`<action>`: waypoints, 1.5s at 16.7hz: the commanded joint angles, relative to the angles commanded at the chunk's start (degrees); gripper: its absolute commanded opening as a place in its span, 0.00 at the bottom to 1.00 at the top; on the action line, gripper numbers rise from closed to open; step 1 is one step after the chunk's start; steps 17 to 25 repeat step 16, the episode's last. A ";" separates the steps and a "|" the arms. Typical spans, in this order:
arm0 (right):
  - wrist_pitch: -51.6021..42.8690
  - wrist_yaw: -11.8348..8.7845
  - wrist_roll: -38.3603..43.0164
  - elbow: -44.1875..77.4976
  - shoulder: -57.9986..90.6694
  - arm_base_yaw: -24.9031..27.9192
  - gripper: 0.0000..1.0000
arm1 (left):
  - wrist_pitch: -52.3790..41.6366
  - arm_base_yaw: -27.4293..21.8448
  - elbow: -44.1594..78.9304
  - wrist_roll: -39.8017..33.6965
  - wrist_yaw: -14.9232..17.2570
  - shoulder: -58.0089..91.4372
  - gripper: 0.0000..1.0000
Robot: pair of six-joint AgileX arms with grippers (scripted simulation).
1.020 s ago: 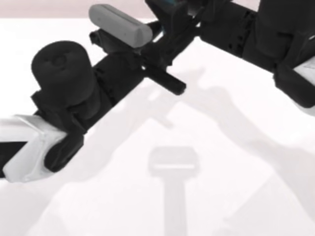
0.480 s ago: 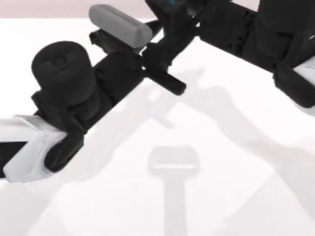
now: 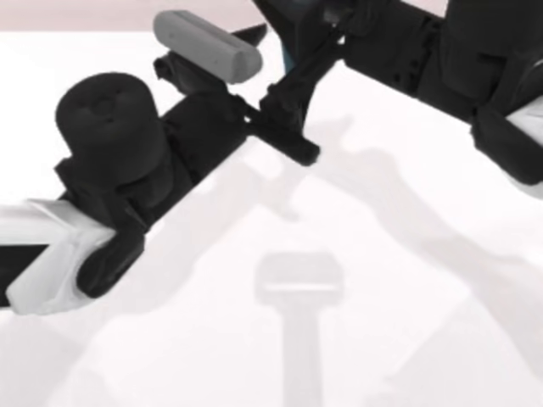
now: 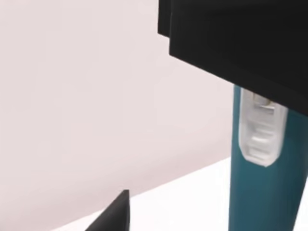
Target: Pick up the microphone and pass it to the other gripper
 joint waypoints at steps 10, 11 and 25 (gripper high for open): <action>0.00 -2.50 0.11 -1.74 -2.82 -2.86 0.00 | -0.33 1.93 -6.53 0.26 0.59 -5.50 1.00; 0.02 -3.57 0.10 -2.52 -3.65 -3.78 0.00 | -0.43 2.45 -8.67 0.22 0.89 -7.70 1.00; 0.07 -6.96 -0.19 -5.08 -6.27 -6.83 0.00 | -0.44 4.09 -15.42 0.03 2.01 -14.65 1.00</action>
